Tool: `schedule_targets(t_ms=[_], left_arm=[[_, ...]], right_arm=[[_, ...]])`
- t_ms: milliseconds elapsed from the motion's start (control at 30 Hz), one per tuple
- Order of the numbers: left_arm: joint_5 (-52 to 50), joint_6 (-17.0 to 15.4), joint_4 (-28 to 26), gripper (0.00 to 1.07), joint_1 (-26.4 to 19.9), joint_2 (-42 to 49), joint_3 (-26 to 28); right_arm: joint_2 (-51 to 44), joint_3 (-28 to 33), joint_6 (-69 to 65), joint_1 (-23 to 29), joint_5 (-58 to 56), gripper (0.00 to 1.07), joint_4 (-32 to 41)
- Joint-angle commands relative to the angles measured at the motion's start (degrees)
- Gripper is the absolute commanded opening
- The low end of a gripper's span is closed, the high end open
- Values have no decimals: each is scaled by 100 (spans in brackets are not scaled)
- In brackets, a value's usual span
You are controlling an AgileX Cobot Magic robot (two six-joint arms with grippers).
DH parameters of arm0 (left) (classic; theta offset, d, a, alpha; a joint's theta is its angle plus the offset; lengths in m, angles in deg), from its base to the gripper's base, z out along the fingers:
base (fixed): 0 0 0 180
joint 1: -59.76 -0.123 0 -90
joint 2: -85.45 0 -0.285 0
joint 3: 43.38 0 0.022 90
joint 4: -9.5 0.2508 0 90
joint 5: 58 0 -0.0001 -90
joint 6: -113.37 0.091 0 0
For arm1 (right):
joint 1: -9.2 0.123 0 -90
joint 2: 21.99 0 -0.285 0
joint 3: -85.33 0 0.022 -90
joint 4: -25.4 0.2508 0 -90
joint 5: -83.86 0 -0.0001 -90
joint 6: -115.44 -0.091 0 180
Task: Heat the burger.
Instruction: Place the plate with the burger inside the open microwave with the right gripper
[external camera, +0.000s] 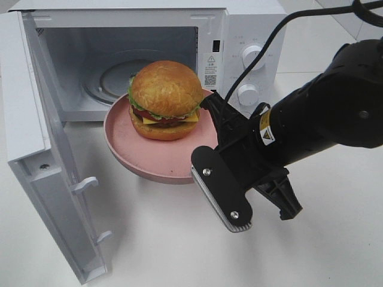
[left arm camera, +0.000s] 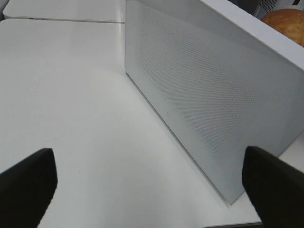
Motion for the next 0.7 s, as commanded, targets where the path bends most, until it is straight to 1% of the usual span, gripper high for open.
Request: schedule_targets(t_ms=[33,200,267,367,433,533,600,700], left_arm=[[-74,-23,-6,98,-23,109,-23],[-74,-23,-6,98,-23,109,-23],[-74,-29,-6,98,-23,109,-23],[-74,-29,-6,98,-23,109,-23],[-74,-29,-6,98,-23,109,-23],[-74,-29,-6,98,-23,109,-23],[-74,-29,-6,98,-23,109,-23],[-74,-29,-6,98,-23,109,-23]], right_arm=[[57,-235,-201,0,355,0,-23],[258,-504,-309,0,218,0,-23],[470,-819,-315,0,-103,0,-23],[521,-905,-361,0,-166,0,-23],[693,-1186,-544,0,-321,0,-29],[739,-1266,-550,0,-384,0,-34],[928,-1536,-573,0,-573,0,-132],[963,-1581,-573,0,-602,0,-132]])
